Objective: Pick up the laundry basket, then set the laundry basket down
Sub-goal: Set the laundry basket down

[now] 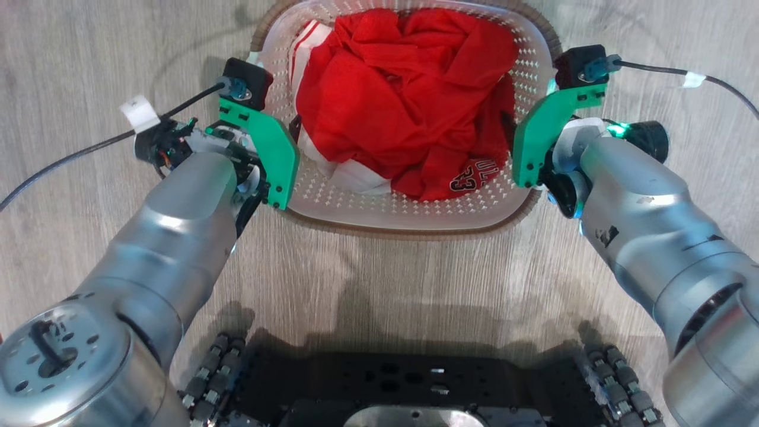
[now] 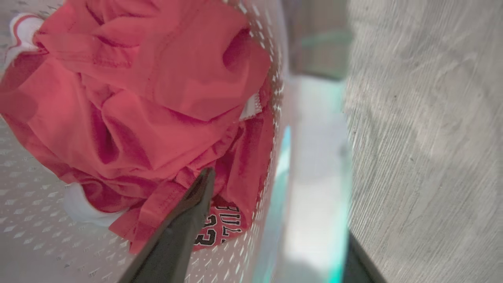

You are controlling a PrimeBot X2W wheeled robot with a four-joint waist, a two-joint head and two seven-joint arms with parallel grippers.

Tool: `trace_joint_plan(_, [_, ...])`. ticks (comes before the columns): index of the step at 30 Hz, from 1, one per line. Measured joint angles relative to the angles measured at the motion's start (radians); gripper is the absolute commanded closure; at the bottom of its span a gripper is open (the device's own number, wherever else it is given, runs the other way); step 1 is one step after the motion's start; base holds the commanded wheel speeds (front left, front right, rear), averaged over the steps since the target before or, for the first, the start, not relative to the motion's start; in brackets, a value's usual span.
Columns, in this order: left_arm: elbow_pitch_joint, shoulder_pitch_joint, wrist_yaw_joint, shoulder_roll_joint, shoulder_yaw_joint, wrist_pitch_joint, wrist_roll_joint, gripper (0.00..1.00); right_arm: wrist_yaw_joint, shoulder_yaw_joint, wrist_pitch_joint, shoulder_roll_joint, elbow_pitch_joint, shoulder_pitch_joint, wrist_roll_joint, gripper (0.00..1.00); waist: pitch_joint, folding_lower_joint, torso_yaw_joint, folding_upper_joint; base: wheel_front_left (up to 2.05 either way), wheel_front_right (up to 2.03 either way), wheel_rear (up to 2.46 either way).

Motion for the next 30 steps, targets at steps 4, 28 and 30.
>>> trace_joint_plan(4, [0.000,0.014,0.015,0.001,0.000,0.059,-0.001,0.00,0.000,-0.059,0.009,0.000,0.000,0.016,-0.026,0.00,-0.036,0.0000,-0.002,0.0000,0.00,0.00,0.00])
trace_joint_plan(28, [0.001,0.313,0.038,0.008,0.009,0.014,-0.044,0.00,0.000,-0.209,-0.005,-0.002,-0.006,0.306,-0.163,0.00,-0.471,-0.0002,0.000,0.0000,0.00,0.00,0.00])
trace_joint_plan(30, [0.001,0.337,0.038,0.013,0.013,-0.019,-0.046,0.00,0.000,-0.209,-0.032,-0.002,-0.030,0.342,-0.151,0.00,-0.528,-0.0002,0.001,0.0000,0.00,0.00,0.00])
